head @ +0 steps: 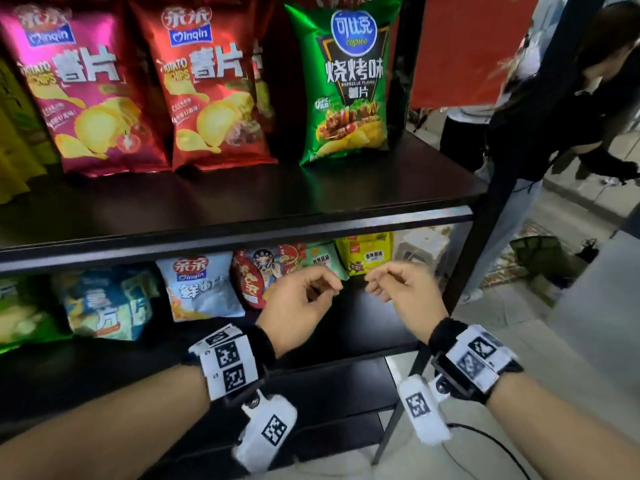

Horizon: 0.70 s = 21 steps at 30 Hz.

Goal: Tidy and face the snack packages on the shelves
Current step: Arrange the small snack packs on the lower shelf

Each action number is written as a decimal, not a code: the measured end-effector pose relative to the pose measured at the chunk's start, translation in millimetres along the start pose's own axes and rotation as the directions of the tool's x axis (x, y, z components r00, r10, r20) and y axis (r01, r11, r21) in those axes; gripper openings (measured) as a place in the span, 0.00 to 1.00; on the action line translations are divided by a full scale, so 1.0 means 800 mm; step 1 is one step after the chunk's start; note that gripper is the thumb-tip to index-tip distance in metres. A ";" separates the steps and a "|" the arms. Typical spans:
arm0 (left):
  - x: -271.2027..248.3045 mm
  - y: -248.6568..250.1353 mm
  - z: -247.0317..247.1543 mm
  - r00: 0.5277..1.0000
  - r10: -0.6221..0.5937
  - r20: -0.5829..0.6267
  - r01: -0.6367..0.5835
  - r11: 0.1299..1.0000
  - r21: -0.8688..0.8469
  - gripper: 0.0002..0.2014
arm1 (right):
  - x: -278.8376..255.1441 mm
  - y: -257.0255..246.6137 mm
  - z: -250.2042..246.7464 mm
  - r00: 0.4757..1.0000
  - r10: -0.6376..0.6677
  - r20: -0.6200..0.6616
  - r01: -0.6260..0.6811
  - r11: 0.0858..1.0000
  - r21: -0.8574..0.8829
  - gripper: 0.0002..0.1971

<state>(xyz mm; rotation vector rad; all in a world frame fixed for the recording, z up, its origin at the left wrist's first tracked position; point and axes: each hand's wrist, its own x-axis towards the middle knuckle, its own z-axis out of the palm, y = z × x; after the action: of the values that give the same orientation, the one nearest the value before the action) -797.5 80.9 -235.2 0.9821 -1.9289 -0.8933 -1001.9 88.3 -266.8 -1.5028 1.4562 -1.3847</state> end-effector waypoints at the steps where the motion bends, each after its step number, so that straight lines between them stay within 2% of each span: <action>1: 0.008 -0.010 0.011 0.997 -0.078 -0.012 0.078 0.997 -0.018 0.10 | 0.007 0.020 0.001 0.999 0.035 -0.039 -0.035 0.999 -0.007 0.23; 3: 0.027 -0.028 0.034 0.973 -0.227 -0.037 0.224 0.972 -0.063 0.10 | 0.027 0.055 0.006 0.986 0.096 -0.137 -0.099 0.995 -0.018 0.19; 6: 0.060 -0.057 0.064 0.883 -0.469 -0.029 0.448 0.860 -0.245 0.16 | 0.060 0.096 0.015 0.944 0.182 -0.274 -0.191 0.982 -0.007 0.09; 8: 0.082 -0.075 0.079 0.822 -0.570 -0.004 0.529 0.765 -0.368 0.20 | 0.079 0.115 0.021 0.905 0.279 -0.321 -0.305 0.952 -0.033 0.11; 10: 0.101 -0.092 0.087 0.794 -0.607 0.019 0.565 0.727 -0.390 0.22 | 0.088 0.124 0.027 0.880 0.344 -0.328 -0.374 0.927 -0.034 0.17; 12: 0.116 -0.104 0.091 0.788 -0.614 0.043 0.576 0.711 -0.404 0.23 | 0.090 0.132 0.033 0.871 0.353 -0.343 -0.392 0.918 -0.050 0.21; 14: 0.123 -0.113 0.094 0.795 -0.604 0.057 0.576 0.722 -0.384 0.24 | 0.093 0.139 0.040 0.829 0.402 -0.389 -0.459 0.886 -0.064 0.26; 17: 0.126 -0.124 0.097 0.809 -0.587 0.009 0.564 0.772 -0.293 0.21 | 0.116 0.133 0.051 0.766 0.476 -0.432 -0.542 0.839 -0.037 0.34; 19: 0.124 -0.132 0.098 0.825 -0.564 -0.040 0.541 0.808 -0.235 0.16 | 0.136 0.129 0.052 0.755 0.482 -0.444 -0.560 0.827 -0.054 0.38; 21: 0.120 -0.137 0.094 0.855 -0.504 -0.123 0.502 0.863 -0.049 0.12 | 0.149 0.131 0.047 0.768 0.470 -0.434 -0.548 0.834 -0.065 0.38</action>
<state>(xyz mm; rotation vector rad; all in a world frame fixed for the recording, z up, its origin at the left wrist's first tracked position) -866.2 -33.7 -329.9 1.5397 -1.5687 -1.0965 -1017.2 -54.6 -343.6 -0.8218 2.1162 -1.2696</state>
